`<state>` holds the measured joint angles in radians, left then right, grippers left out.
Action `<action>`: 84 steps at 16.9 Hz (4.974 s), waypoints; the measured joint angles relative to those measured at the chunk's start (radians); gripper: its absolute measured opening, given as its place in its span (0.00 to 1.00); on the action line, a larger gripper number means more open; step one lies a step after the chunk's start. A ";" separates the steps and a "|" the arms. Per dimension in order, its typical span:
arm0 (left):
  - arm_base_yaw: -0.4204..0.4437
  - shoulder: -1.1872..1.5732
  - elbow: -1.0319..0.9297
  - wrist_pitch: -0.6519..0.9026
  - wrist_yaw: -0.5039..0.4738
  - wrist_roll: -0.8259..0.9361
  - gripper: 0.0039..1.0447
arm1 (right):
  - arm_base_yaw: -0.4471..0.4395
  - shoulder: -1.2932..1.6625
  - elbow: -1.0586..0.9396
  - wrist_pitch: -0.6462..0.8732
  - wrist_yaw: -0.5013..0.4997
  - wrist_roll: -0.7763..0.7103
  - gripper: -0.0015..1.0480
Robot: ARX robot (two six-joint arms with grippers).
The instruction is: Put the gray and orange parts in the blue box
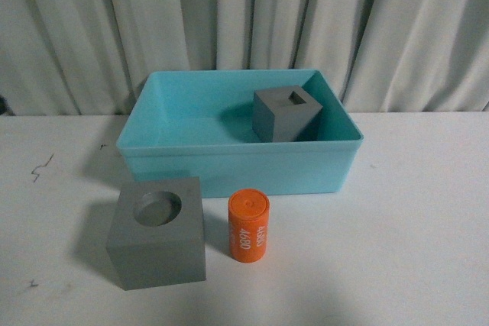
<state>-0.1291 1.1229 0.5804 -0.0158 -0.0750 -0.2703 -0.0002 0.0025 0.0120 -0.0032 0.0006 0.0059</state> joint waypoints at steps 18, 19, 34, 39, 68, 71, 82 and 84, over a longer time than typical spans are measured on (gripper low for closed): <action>-0.204 0.556 0.197 0.082 -0.209 -0.116 0.94 | 0.000 0.000 0.000 0.000 0.000 0.000 0.94; -0.209 0.558 0.195 0.086 -0.209 -0.116 0.94 | 0.000 0.000 0.000 0.000 0.000 0.000 0.94; -0.245 0.689 0.209 0.148 -0.193 -0.048 0.94 | 0.000 0.000 0.000 0.000 0.000 0.000 0.94; -0.245 0.713 0.225 0.162 -0.179 -0.031 0.69 | 0.000 0.000 0.000 0.000 0.000 0.000 0.94; -0.205 1.110 1.028 0.007 -0.303 0.225 0.28 | 0.000 0.000 0.000 0.000 0.000 0.000 0.94; -0.187 1.116 1.029 -0.022 -0.302 0.198 0.56 | 0.000 0.000 0.000 0.000 0.000 0.000 0.94; -0.206 0.241 0.365 -0.084 0.093 -0.176 0.94 | 0.000 0.000 0.000 0.000 0.000 0.000 0.94; -0.135 0.046 0.148 -0.144 0.082 -0.209 0.94 | 0.000 0.000 0.000 0.000 0.000 0.000 0.94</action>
<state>-0.2638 1.1690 0.7288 -0.1596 0.0067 -0.4793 -0.0002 0.0025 0.0120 -0.0036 0.0006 0.0059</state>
